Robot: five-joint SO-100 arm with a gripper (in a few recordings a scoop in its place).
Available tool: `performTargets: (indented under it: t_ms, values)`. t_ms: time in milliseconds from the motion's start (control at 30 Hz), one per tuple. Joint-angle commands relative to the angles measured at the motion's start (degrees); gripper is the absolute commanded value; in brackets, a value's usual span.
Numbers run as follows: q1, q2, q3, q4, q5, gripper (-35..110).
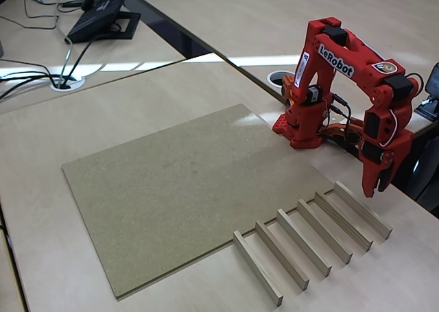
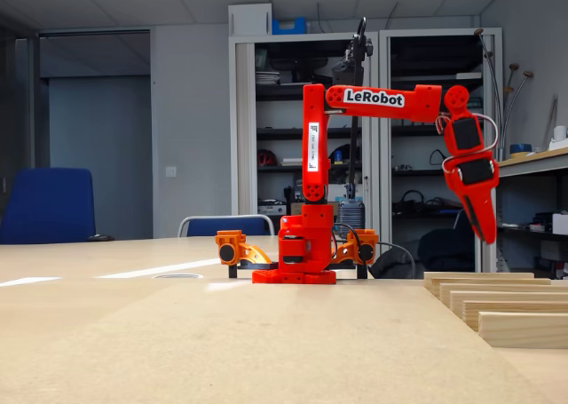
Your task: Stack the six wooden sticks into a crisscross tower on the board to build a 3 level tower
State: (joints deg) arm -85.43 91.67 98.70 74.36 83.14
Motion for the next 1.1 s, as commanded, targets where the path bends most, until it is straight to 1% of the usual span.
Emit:
performTargets:
  t_ms: [0, 300, 700, 967, 1067]
  values:
    - [0.5, 1.7, 1.1, -0.5, 0.6, 11]
    - [0.7, -0.5, 3.7, -3.7, -0.1, 18]
    - [-0.2, -3.6, 6.6, -8.4, 0.5, 18]
    - [-0.2, -4.4, 7.8, -10.1, 0.2, 19]
    - [0.0, -5.1, 8.0, -10.4, 0.2, 18]
